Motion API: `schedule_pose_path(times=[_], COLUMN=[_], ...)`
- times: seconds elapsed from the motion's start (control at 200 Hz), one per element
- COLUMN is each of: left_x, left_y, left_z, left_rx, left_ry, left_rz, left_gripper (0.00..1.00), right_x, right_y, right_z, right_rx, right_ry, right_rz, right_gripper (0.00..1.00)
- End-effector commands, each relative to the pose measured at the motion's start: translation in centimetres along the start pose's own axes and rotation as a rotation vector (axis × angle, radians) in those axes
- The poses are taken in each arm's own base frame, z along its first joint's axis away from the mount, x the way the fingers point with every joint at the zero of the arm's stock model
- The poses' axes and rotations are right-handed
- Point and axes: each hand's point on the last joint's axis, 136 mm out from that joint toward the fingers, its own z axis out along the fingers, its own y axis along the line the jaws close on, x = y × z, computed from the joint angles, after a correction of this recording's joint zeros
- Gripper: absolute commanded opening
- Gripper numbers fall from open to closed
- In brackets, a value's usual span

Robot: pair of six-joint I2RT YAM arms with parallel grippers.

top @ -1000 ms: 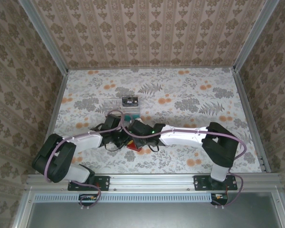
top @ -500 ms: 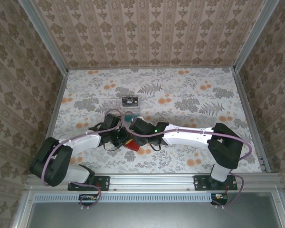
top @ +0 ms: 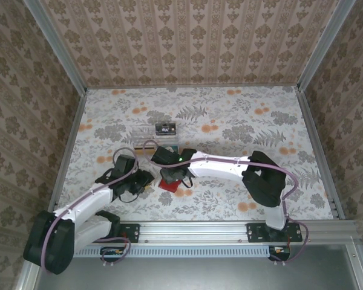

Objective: Take the credit cards out of the card holder

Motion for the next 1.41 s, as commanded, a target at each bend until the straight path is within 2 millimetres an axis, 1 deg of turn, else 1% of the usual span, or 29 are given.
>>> schedule_pose_path(times=[0.0,0.31,0.36,0.485,0.59,0.745,0.8,0.835,0.895,1.095,1.165,1.175,1.2,1.4], left_x=[-0.1,0.0,0.0,0.1,0.1,0.2,0.2,0.2,0.2,0.4,0.0,0.6,0.8,1.2], left_y=[0.5,0.6,0.6,0.5,0.2,-0.4,-0.7,-0.9,-1.5,-3.9,-4.6,-4.8,-5.1,-7.0], left_z=[-0.3,-0.4,-0.5,-0.5,-0.6,-0.7,-0.7,-0.8,-0.8,-0.7,-0.6,-0.5,-0.3,0.6], left_rx=[0.004,0.012,0.013,0.017,0.030,0.048,0.059,0.067,0.091,0.148,0.154,0.156,0.158,0.165], left_ry=[-0.017,-0.017,-0.017,-0.015,-0.012,-0.004,-0.003,-0.001,0.003,0.019,0.014,0.029,0.036,0.063], left_rz=[-0.028,-0.025,-0.024,-0.023,-0.016,0.002,0.007,0.010,0.020,0.072,0.078,0.095,0.106,0.145], left_gripper=[0.27,0.27,0.27,0.27,0.28,0.29,0.29,0.29,0.30,0.30,0.30,0.30,0.29,0.26], right_x=[1.4,2.4,2.6,2.8,2.8,2.9,2.9,2.9,2.9,2.3,2.0,1.9,1.8,0.8], right_y=[-0.6,-0.5,-0.6,-1.0,-1.4,-1.7,-1.7,-1.8,-1.8,-1.5,-1.4,-1.3,-1.3,-0.5], right_z=[0.6,2.3,2.4,2.9,3.1,3.1,3.0,2.9,2.7,1.6,1.0,0.9,0.8,-1.1], right_rx=[0.060,0.086,0.089,0.116,0.137,0.135,0.130,0.129,0.127,0.088,0.078,0.075,0.072,-0.004], right_ry=[0.083,0.144,0.148,0.154,0.142,0.119,0.111,0.105,0.100,0.054,0.035,0.032,0.026,-0.039], right_rz=[-0.042,-0.050,-0.051,-0.063,-0.084,-0.101,-0.101,-0.099,-0.099,-0.086,-0.084,-0.083,-0.081,-0.070], right_gripper=[0.50,0.50,0.51,0.50,0.40,0.16,0.14,0.10,0.00,0.00,0.00,0.00,0.00,0.00])
